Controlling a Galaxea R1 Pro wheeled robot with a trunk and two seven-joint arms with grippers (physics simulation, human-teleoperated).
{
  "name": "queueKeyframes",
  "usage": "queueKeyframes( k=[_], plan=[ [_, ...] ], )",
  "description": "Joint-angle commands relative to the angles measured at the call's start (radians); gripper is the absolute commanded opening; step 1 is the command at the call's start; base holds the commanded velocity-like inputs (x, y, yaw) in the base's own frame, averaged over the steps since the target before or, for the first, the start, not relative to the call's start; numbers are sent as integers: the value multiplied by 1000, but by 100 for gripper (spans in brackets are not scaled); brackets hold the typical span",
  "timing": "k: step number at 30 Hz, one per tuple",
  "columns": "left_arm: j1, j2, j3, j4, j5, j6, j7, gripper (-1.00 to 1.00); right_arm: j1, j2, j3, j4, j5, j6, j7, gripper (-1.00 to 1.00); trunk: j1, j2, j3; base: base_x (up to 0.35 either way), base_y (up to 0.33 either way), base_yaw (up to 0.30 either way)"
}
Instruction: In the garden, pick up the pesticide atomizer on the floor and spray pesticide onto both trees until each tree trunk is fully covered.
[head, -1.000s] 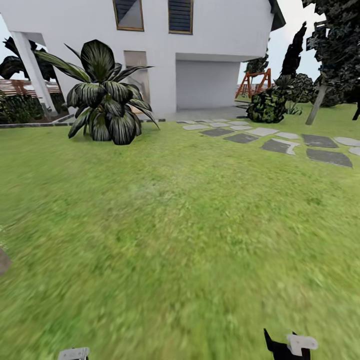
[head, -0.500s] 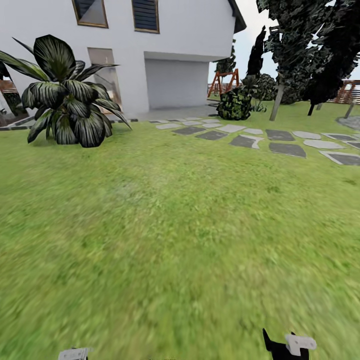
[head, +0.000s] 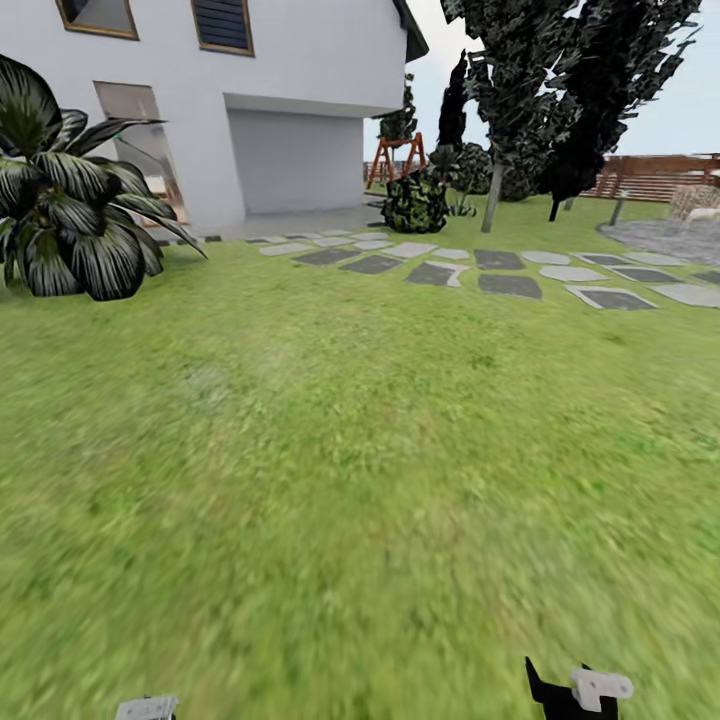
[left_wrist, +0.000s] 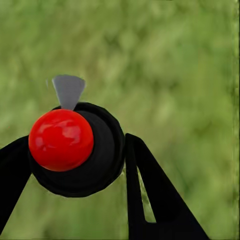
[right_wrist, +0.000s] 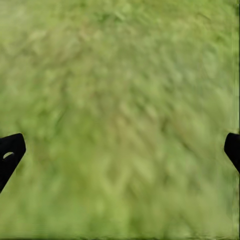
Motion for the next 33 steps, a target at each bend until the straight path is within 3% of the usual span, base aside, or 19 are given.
queueKeyframes(
  k=[1, 33],
  plan=[
    [0, 0, 9, 0, -5, -3, -5, -100, -1, 0, -9, 1, 3, -3, 8, 100, 0, 0, -2, -3, -273, -265],
    [0, 0, 9, 0, -5, -3, -1, -100, -1, 0, -9, 1, 4, -3, 8, 100, 0, 0, -22, 0, -273, -273]
  ],
)
